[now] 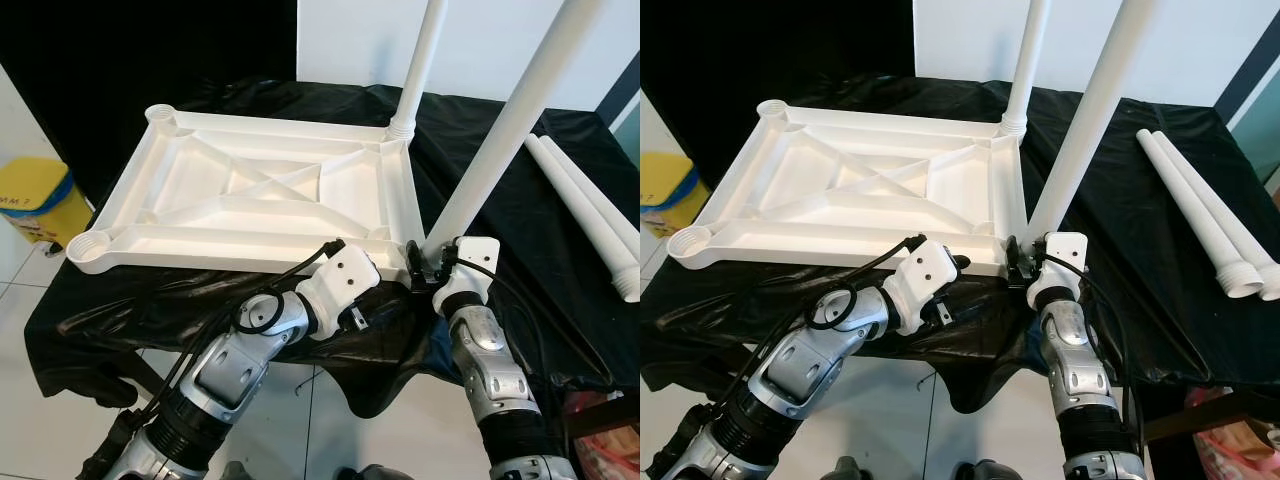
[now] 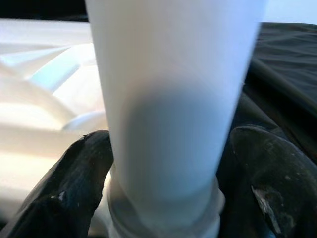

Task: Building children table

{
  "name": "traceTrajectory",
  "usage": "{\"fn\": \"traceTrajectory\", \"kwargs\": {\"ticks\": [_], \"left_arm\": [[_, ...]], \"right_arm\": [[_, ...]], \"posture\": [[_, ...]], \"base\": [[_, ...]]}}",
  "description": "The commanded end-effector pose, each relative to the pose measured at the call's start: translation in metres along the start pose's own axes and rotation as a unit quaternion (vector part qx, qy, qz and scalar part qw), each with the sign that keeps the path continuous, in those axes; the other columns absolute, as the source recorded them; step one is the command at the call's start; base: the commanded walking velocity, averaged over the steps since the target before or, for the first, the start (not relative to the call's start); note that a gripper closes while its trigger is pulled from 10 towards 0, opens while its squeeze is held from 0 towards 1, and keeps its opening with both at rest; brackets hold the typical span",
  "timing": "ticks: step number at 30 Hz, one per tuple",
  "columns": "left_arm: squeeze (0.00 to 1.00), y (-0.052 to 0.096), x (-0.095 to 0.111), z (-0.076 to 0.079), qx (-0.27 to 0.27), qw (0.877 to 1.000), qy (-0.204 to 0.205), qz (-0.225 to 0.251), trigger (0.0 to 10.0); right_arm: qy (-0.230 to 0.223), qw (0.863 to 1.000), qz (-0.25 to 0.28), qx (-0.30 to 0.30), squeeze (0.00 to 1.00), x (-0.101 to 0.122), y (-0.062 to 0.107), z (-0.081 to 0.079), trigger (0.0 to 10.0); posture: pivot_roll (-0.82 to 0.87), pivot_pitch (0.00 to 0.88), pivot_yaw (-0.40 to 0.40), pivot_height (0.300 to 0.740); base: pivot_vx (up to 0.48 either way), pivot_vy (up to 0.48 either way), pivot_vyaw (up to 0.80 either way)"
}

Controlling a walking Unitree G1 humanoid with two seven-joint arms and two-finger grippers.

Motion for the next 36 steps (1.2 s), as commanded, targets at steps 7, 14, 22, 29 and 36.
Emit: {"fn": "traceTrajectory", "kwargs": {"ticks": [7,14,22,29,36], "left_arm": [[0.0,-0.004,-0.001,0.003,-0.019,1.0,-0.011,-0.004,10.0],[0.0,-0.004,0.0,0.003,-0.021,1.0,-0.014,-0.004,10.0],[0.0,-0.002,-0.001,0.001,-0.01,1.0,-0.014,-0.005,10.0],[0.0,0.0,-0.001,0.001,-0.008,1.0,-0.013,-0.005,10.0],[0.0,-0.001,-0.001,0.0,-0.011,1.0,-0.014,-0.006,10.0]], "right_arm": [[0.039,0.993,0.01,0.107,0.0,0.005,-0.001,0.013,10.0],[0.07,0.984,0.019,0.164,0.0,0.012,-0.017,0.012,10.0],[0.088,0.981,-0.016,0.174,0.0,-0.003,-0.023,0.015,0.0],[0.081,0.982,-0.036,0.164,0.0,-0.013,-0.019,0.021,0.0],[0.067,0.987,-0.045,0.135,0.0,-0.018,-0.018,0.024,0.0]], "posture": [[0.01,0.085,-0.077,0.74],[0.0,0.077,-0.07,0.74],[0.04,0.073,-0.086,0.74],[0.03,0.08,-0.08,0.74],[0.02,0.088,-0.07,0.74]], "base": [[0.0,0.0,0.0],[0.0,0.0,0.0],[0.0,0.0,0.0],[0.0,0.0,0.0],[0.0,0.0,0.0]]}}
Point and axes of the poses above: a point about 5 cm out from each wrist's last joint towards the gripper, its own y axis pointing back from the gripper into the wrist, its own x axis along the axis of the wrist's last joint, z = x × y, the point moved 1 cm from there along -y, pointing out of the wrist towards the gripper, and after that the axes turned 9 degrees about y, right-handed, at the moved point
